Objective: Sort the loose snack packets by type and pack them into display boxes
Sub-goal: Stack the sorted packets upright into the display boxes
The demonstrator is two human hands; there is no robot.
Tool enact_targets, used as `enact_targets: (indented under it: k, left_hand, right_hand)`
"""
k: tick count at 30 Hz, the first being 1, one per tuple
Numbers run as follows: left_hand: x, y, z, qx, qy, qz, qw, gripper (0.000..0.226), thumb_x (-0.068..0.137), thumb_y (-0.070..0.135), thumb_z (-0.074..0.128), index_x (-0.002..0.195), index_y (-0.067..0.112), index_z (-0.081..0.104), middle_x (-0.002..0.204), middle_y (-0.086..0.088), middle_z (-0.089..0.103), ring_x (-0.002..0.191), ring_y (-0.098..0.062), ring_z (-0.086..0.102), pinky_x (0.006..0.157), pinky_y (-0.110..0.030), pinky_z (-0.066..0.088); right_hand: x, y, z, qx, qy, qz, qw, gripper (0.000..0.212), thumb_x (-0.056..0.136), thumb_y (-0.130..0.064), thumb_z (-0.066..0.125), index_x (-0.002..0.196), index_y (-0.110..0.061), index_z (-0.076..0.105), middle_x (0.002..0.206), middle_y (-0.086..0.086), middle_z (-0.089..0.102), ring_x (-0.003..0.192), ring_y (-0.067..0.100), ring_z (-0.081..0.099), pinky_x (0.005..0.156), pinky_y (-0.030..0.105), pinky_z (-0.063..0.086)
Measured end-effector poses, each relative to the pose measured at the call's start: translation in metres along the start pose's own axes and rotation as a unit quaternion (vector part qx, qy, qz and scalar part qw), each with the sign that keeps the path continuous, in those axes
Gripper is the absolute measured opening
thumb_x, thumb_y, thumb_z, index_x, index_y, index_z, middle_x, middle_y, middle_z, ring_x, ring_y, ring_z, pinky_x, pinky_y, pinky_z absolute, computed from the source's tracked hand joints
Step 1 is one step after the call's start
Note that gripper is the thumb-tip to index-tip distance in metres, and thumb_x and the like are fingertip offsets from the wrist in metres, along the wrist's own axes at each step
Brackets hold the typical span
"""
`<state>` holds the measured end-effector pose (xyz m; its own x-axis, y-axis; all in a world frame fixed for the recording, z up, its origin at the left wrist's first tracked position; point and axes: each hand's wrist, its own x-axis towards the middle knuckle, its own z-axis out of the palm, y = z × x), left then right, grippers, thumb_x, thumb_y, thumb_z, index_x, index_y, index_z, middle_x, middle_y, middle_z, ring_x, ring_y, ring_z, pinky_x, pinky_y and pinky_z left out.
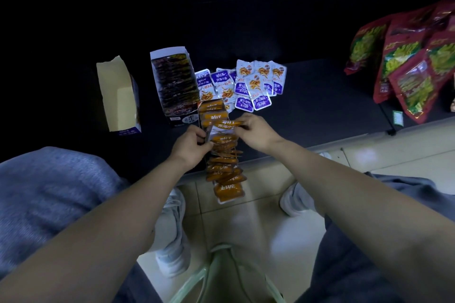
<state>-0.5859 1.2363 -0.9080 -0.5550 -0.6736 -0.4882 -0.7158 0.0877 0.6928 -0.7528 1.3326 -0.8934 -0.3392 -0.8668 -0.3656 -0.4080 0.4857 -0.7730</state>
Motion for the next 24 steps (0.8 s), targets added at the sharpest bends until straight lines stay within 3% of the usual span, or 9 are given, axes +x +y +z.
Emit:
enact_targets:
  k: [2,4,7,9,13,18,21,24]
  left_hand:
    - [0.0,0.0,0.001,0.011,0.004,0.012,1.0,0.016,0.087,0.019,0.067,0.095,0.016,0.054,0.1,-0.003,0.06,0.097,-0.02,0.058,0.083,-0.03,0.046]
    - [-0.001,0.0,0.002,0.017,0.02,0.027,0.999,0.011,0.087,0.018,0.068,0.089,0.018,0.057,0.098,-0.002,0.062,0.095,-0.02,0.06,0.081,-0.028,0.045]
    - [-0.001,0.0,0.001,0.034,0.049,0.038,0.998,0.014,0.085,0.02,0.071,0.077,0.022,0.06,0.087,0.001,0.065,0.086,-0.018,0.061,0.074,-0.025,0.043]
    - [0.0,0.001,-0.002,0.047,0.059,0.036,0.997,0.014,0.083,0.023,0.074,0.073,0.022,0.064,0.082,0.003,0.066,0.083,-0.017,0.061,0.071,-0.024,0.041]
    - [0.001,0.004,-0.004,0.067,0.065,0.024,0.995,0.011,0.081,0.027,0.075,0.077,0.02,0.068,0.082,0.006,0.064,0.08,-0.011,0.058,0.07,-0.021,0.038]
    - [0.0,0.003,0.001,0.048,0.061,0.018,0.997,0.016,0.079,0.023,0.076,0.079,0.02,0.06,0.082,0.003,0.065,0.08,-0.014,0.062,0.069,-0.023,0.041]
    - [0.0,0.003,0.0,0.034,0.059,0.016,0.998,0.019,0.08,0.025,0.074,0.078,0.023,0.056,0.079,0.004,0.063,0.08,-0.017,0.063,0.068,-0.025,0.044]
    - [-0.001,0.003,0.0,0.003,0.051,0.014,0.999,0.021,0.08,0.035,0.072,0.08,0.024,0.054,0.079,0.004,0.064,0.079,-0.019,0.065,0.072,-0.032,0.052]
  right_hand:
    - [-0.002,0.003,-0.004,0.011,-0.013,0.02,1.0,0.017,0.096,-0.014,0.052,0.097,-0.012,0.068,0.083,-0.005,0.059,0.081,0.013,0.056,0.07,0.022,0.043]
    - [-0.002,0.004,-0.004,0.007,-0.036,0.034,0.999,0.02,0.097,-0.013,0.049,0.096,-0.012,0.068,0.079,-0.005,0.061,0.082,0.014,0.058,0.073,0.025,0.046]
    - [0.0,0.003,0.002,-0.007,-0.023,-0.005,1.0,0.02,0.094,-0.015,0.054,0.108,-0.017,0.068,0.103,0.002,0.063,0.096,0.016,0.059,0.085,0.029,0.049]
    - [0.0,0.004,0.002,0.034,0.007,-0.057,0.998,0.023,0.089,-0.018,0.064,0.112,-0.023,0.068,0.112,0.0,0.062,0.098,0.014,0.06,0.085,0.027,0.051]
    - [0.003,0.003,-0.002,-0.01,0.058,-0.109,0.992,0.022,0.089,-0.021,0.068,0.109,-0.014,0.073,0.101,0.0,0.069,0.092,0.013,0.063,0.083,0.028,0.051]
    - [0.009,0.003,0.009,-0.114,0.029,-0.145,0.982,0.02,0.089,-0.016,0.067,0.107,-0.012,0.074,0.102,0.004,0.068,0.094,0.015,0.059,0.089,0.033,0.048]
    - [0.01,0.0,0.013,-0.132,0.014,-0.138,0.982,0.023,0.094,-0.018,0.06,0.112,-0.012,0.072,0.106,0.005,0.064,0.098,0.014,0.055,0.088,0.025,0.042]
    - [0.004,0.005,0.009,-0.105,0.033,-0.153,0.982,0.019,0.093,-0.019,0.06,0.11,-0.016,0.07,0.097,-0.007,0.06,0.091,0.005,0.056,0.078,0.019,0.042]
